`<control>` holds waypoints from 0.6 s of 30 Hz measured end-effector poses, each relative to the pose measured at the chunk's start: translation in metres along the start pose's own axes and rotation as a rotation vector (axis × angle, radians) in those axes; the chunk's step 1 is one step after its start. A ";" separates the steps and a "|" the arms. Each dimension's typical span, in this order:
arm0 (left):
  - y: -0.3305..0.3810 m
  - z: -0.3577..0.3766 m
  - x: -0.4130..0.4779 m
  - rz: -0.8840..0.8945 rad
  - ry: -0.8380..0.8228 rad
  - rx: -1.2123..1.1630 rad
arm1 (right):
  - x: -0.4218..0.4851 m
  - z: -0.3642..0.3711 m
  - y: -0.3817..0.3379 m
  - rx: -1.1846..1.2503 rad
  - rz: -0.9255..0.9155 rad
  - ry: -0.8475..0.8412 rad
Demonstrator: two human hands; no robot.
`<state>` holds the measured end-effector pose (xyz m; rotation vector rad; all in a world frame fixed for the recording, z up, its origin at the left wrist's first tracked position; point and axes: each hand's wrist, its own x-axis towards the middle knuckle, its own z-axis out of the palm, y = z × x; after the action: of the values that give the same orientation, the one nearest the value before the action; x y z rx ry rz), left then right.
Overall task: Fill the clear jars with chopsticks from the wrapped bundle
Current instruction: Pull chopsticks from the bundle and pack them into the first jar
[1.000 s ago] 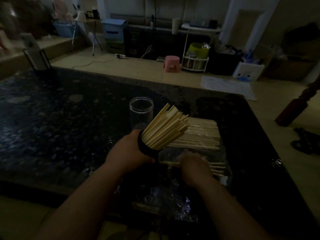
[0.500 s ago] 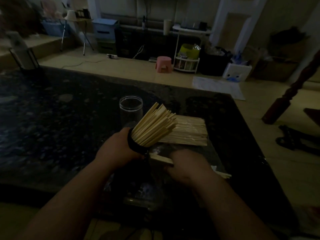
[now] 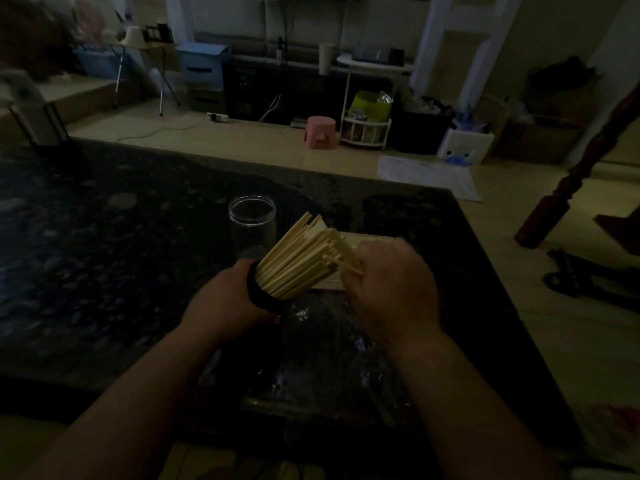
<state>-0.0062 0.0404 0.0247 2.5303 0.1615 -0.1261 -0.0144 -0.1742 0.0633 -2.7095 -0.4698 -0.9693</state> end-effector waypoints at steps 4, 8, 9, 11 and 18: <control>0.001 0.000 0.000 0.023 -0.008 0.005 | 0.003 -0.002 0.008 0.157 0.104 0.071; 0.000 0.000 0.001 0.047 -0.005 0.026 | 0.003 0.001 0.007 0.287 0.156 0.203; 0.000 0.000 0.001 0.044 -0.004 0.027 | 0.004 0.001 0.007 0.333 0.145 0.226; 0.000 0.000 0.001 0.043 -0.007 0.028 | 0.006 0.001 0.006 0.398 0.102 0.269; -0.002 -0.001 0.001 0.054 -0.010 0.019 | 0.011 0.005 -0.010 0.677 0.161 0.406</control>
<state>-0.0060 0.0427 0.0239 2.5503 0.0877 -0.1192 -0.0073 -0.1607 0.0676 -1.8653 -0.3966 -1.0431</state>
